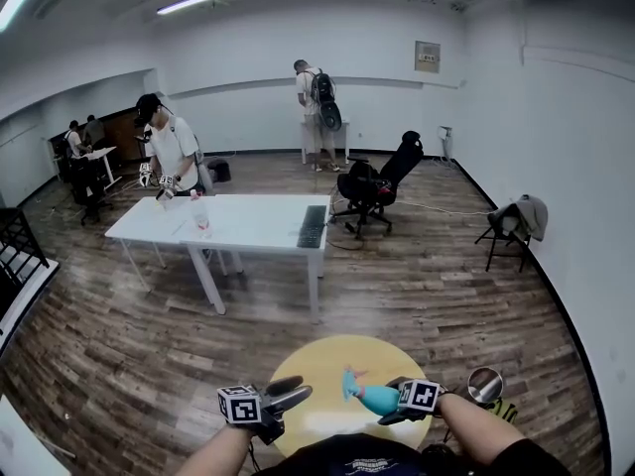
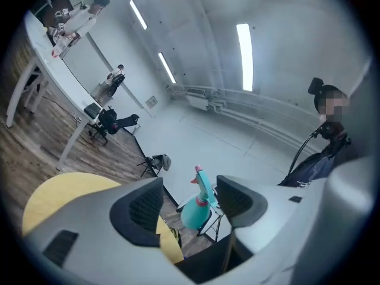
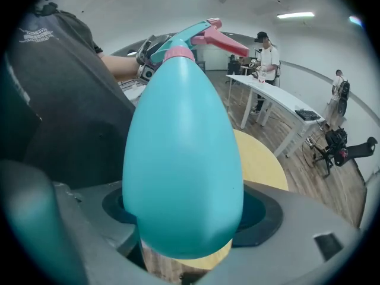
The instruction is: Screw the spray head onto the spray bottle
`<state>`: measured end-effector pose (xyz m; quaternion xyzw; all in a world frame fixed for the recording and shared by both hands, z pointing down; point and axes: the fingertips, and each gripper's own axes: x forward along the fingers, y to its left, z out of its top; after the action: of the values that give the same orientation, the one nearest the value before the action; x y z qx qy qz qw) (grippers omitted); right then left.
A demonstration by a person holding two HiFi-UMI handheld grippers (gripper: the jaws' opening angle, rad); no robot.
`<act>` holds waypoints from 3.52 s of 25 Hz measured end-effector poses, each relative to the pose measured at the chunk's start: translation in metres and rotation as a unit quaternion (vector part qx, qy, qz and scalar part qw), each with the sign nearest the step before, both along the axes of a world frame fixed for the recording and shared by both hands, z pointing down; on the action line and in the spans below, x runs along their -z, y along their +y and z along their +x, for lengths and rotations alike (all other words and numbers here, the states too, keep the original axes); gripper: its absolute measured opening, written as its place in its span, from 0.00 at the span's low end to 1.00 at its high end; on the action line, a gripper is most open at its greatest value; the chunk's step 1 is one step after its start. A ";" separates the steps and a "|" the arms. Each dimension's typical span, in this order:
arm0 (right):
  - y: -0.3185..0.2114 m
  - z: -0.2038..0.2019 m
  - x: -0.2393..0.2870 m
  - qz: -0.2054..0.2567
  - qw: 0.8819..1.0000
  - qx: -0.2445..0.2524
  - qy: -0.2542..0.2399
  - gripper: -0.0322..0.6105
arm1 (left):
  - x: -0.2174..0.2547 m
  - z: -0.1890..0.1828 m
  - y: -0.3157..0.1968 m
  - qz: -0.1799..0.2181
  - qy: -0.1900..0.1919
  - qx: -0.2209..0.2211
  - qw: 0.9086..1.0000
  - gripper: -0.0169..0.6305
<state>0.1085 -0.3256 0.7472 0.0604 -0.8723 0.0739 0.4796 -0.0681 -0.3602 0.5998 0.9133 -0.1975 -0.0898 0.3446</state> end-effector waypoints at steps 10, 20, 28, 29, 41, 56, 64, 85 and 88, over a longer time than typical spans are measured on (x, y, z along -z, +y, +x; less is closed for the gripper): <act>0.011 -0.034 0.008 0.048 0.993 0.098 0.046 0.71 | 0.007 0.111 0.057 0.217 -0.186 -0.203 0.937 0.40; 0.023 -0.031 0.008 -0.009 0.996 0.084 0.011 0.71 | 0.001 0.103 0.054 0.150 -0.146 -0.194 0.959 0.41; 0.006 -0.006 -0.001 -0.014 1.000 0.016 0.004 0.71 | -0.006 -0.016 -0.006 -0.034 0.024 0.036 0.998 0.52; 0.005 -0.006 -0.002 -0.011 1.000 0.016 0.007 0.71 | -0.010 -0.015 -0.006 -0.040 0.018 0.034 0.998 0.52; 0.029 -0.035 -0.003 0.001 0.994 0.093 0.048 0.71 | -0.029 0.116 0.061 0.215 -0.291 -0.206 0.909 0.38; 0.035 -0.029 -0.004 0.009 0.992 0.113 0.059 0.71 | -0.039 0.118 0.071 0.181 -0.264 -0.217 0.922 0.48; 0.009 -0.054 0.021 0.031 0.998 0.053 -0.005 0.72 | -0.023 0.081 0.037 0.099 -0.166 -0.108 0.975 0.34; -0.069 0.061 0.117 -0.039 0.782 -0.379 -0.494 0.08 | -0.015 -0.064 -0.014 -0.067 0.129 0.173 0.974 0.34; -0.066 0.061 0.120 -0.032 0.792 -0.368 -0.486 0.08 | -0.022 -0.059 -0.012 -0.067 0.120 0.164 0.977 0.34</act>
<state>0.1697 -0.3921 0.6269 0.3179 -0.8991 0.2926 -0.0699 -0.1275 -0.3725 0.6216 0.8259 -0.3079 -0.2404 0.4065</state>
